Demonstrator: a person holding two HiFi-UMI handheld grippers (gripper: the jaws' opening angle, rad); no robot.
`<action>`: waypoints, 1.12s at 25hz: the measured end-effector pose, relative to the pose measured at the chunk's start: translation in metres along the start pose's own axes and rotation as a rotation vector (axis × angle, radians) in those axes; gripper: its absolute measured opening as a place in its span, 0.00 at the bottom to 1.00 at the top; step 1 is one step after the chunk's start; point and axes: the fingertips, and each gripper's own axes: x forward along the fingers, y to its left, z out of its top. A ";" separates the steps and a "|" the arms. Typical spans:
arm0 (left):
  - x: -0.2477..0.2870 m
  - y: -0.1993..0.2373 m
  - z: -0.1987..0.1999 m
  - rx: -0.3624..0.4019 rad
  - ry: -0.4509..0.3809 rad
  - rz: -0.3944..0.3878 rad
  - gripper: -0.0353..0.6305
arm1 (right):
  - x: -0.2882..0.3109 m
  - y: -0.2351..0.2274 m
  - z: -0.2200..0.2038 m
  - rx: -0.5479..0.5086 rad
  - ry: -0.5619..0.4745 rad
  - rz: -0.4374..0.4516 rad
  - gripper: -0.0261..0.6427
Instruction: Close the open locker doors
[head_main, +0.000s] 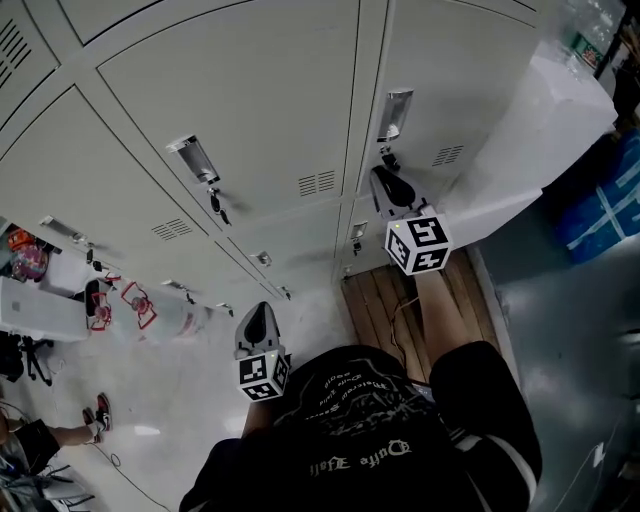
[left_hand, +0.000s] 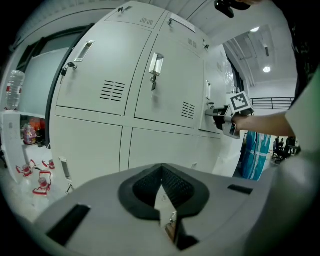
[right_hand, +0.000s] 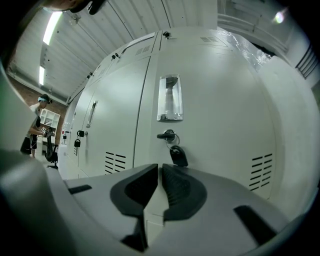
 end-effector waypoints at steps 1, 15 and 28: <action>-0.001 0.000 0.000 0.003 0.001 0.001 0.06 | 0.002 0.000 0.000 0.005 -0.001 -0.007 0.08; -0.002 -0.005 -0.003 0.015 0.022 -0.033 0.06 | 0.009 -0.003 -0.001 0.058 0.015 -0.061 0.07; 0.001 -0.034 0.030 0.017 -0.057 -0.147 0.06 | -0.056 0.039 -0.030 0.056 0.058 -0.042 0.07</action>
